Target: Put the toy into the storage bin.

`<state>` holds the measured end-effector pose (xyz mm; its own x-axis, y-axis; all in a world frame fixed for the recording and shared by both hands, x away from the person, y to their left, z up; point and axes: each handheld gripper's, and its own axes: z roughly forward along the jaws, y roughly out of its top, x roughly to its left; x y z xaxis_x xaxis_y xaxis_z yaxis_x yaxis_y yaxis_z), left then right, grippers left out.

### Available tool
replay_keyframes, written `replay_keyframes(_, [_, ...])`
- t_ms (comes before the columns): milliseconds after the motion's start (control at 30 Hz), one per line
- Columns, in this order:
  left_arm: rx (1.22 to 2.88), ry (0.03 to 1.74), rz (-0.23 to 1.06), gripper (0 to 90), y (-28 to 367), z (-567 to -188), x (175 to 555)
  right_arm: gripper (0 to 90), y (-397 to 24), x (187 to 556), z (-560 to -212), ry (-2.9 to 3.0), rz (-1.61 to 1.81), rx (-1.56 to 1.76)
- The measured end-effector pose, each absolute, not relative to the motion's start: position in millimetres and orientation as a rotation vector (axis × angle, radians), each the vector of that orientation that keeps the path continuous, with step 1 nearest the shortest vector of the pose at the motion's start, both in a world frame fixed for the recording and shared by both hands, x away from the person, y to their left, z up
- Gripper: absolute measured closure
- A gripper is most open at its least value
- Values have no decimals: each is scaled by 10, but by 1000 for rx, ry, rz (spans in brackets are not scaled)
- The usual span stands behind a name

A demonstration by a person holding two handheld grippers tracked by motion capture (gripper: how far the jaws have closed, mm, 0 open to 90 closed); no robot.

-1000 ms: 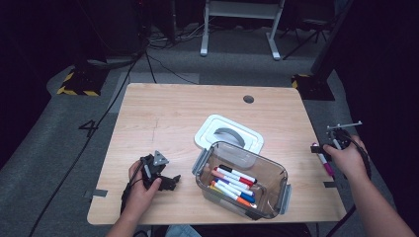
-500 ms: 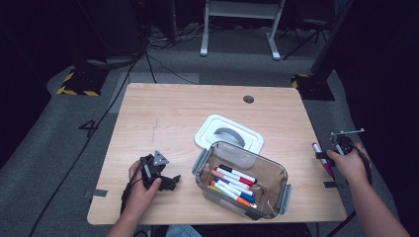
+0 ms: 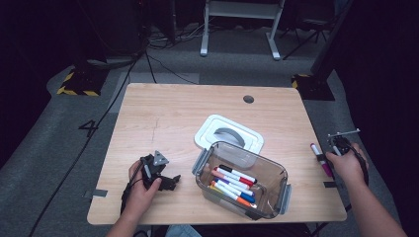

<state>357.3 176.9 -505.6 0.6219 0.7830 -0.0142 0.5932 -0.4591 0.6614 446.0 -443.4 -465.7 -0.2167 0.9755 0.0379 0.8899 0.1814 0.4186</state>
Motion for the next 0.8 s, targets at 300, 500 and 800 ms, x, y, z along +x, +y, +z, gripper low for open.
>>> replay_keyframes(300, [2212, 1071, 390, 0, 1770, -5056, 3574, 769, -4439, 4432, -4414, 2189, 620, 1797])
replay_keyframes(500, [2210, 1072, 388, 0, 1770, -5057, 3575, 770, -4371, 4414, -4165, 2192, 691, 1745])
replay_keyframes(800, [2209, 1075, 402, 0, 1772, -5057, 3566, 770, -4150, 4391, -3778, 2226, 788, 1644])
